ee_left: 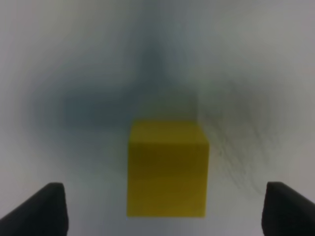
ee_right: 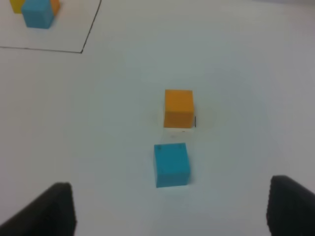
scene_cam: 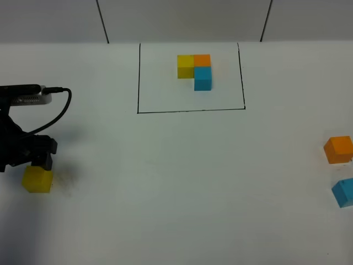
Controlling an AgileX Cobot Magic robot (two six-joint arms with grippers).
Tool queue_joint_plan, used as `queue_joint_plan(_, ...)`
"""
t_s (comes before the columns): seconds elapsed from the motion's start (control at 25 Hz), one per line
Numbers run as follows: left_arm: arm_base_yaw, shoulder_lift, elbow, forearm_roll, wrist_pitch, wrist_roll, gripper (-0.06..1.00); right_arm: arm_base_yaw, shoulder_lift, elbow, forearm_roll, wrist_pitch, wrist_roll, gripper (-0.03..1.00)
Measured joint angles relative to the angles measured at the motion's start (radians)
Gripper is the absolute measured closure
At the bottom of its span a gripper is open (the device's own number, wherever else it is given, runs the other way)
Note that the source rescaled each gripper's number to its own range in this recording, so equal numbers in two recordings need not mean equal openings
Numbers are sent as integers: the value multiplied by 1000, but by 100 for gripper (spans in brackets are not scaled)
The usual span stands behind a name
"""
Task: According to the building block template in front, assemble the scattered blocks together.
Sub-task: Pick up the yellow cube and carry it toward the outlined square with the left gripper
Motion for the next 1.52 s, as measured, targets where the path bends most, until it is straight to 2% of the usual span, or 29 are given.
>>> queue_joint_plan(0.52,0,168,9,0,-100,1,27,0,0,0,0,0,1,35)
queue_joint_plan(0.6,0,179,9,0,-112,1,29,0,0,0,0,0,1,35)
queue_joint_plan(0.68,0,182,9,0,-122,1,41,0,0,0,0,0,1,35)
queue_joint_plan(0.72,0,182,9,0,-126,1,52,0,0,0,0,0,1,35)
queue_joint_plan(0.8,0,182,9,0,-129,2,86,0,0,0,0,0,1,35)
queue_joint_plan(0.84,0,182,9,0,-129,9,94,0,0,0,0,0,1,35)
queue_joint_plan(0.88,0,182,7,0,-128,24,94,0,0,0,0,0,1,35)
queue_joint_plan(1.04,-20,183,-69,-12,-74,218,94,0,0,0,0,0,1,35)
queue_joint_plan(1.16,-91,183,-155,-39,-19,476,94,0,0,0,0,0,1,35)
queue_joint_plan(1.24,-157,183,-204,-46,19,692,94,0,0,0,0,0,1,35)
queue_joint_plan(1.36,-251,183,-266,-62,58,927,94,0,0,0,0,0,1,35)
queue_joint_plan(1.52,-356,201,-358,-128,50,1059,94,0,0,0,0,0,1,35)
